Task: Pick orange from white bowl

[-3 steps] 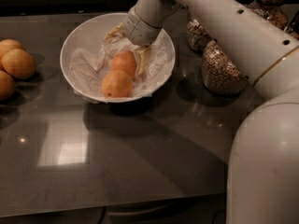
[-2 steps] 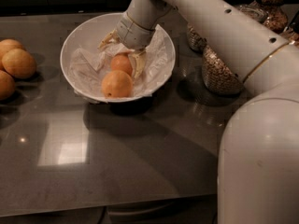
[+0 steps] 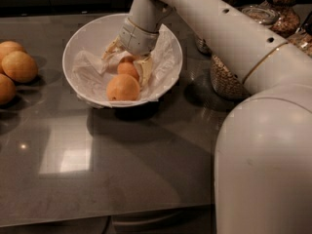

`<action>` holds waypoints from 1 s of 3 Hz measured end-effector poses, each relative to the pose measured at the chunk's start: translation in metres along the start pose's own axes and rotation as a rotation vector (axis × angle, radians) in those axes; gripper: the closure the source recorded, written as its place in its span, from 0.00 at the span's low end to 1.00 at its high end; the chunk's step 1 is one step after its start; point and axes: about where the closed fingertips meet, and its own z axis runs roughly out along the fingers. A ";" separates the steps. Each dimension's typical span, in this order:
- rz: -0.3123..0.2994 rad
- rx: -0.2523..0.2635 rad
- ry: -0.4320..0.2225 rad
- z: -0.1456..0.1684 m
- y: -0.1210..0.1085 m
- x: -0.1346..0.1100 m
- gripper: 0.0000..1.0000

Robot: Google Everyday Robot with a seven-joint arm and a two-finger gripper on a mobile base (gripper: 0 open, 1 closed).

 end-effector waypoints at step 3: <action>0.074 -0.019 0.026 0.003 0.010 0.030 0.46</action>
Offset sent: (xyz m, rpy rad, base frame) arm 0.0219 -0.0306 -0.0122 -0.0577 0.0248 -0.0718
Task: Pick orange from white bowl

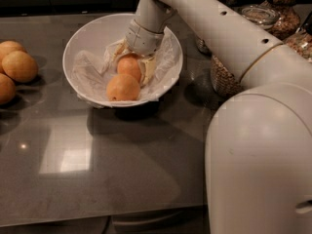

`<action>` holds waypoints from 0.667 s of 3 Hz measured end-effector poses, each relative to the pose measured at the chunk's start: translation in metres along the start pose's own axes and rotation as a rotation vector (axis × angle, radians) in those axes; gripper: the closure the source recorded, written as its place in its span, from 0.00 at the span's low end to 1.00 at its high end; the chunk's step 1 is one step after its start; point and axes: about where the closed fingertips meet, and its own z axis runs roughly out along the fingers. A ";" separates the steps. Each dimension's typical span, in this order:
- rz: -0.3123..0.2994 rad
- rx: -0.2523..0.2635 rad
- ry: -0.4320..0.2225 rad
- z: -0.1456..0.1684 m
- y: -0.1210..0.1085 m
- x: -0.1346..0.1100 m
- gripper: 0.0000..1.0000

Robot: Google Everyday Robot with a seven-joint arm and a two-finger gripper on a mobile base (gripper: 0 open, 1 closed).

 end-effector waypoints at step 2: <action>0.000 0.000 0.000 0.000 0.000 0.000 0.93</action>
Offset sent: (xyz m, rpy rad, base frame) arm 0.0000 0.0000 0.0000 0.0000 0.0000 0.0000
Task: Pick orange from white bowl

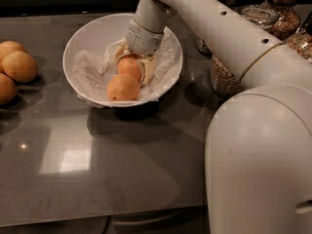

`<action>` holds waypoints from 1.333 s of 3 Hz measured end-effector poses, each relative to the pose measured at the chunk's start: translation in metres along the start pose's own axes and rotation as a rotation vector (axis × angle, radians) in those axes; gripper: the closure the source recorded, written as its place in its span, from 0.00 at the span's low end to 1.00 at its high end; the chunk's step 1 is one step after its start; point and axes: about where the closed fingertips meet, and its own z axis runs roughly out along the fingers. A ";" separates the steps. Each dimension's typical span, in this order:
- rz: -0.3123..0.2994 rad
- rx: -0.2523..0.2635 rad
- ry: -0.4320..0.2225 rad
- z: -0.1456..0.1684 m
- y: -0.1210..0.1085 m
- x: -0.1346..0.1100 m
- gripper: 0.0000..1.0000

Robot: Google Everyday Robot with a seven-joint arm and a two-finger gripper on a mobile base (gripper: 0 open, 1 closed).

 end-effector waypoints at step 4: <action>0.001 0.069 0.022 -0.026 0.000 -0.007 1.00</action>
Offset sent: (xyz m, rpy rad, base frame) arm -0.0070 0.0031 0.0084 0.0529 -0.0208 -0.0043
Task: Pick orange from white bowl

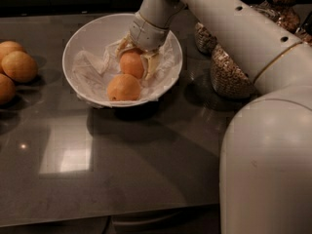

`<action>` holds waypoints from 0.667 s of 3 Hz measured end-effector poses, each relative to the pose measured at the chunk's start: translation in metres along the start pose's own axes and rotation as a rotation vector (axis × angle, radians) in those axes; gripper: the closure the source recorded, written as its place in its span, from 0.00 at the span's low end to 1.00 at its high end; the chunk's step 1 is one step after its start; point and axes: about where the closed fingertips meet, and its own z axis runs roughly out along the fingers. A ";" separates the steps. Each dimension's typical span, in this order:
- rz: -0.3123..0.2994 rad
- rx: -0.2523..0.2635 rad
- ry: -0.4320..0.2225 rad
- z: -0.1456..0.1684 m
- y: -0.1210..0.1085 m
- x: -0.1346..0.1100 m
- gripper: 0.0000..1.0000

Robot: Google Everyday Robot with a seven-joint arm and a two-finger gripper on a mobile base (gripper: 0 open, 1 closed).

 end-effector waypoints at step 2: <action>0.002 0.099 0.018 -0.072 -0.002 -0.001 1.00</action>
Offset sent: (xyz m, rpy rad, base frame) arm -0.0087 -0.0582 0.1162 0.1055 -0.1005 -0.0495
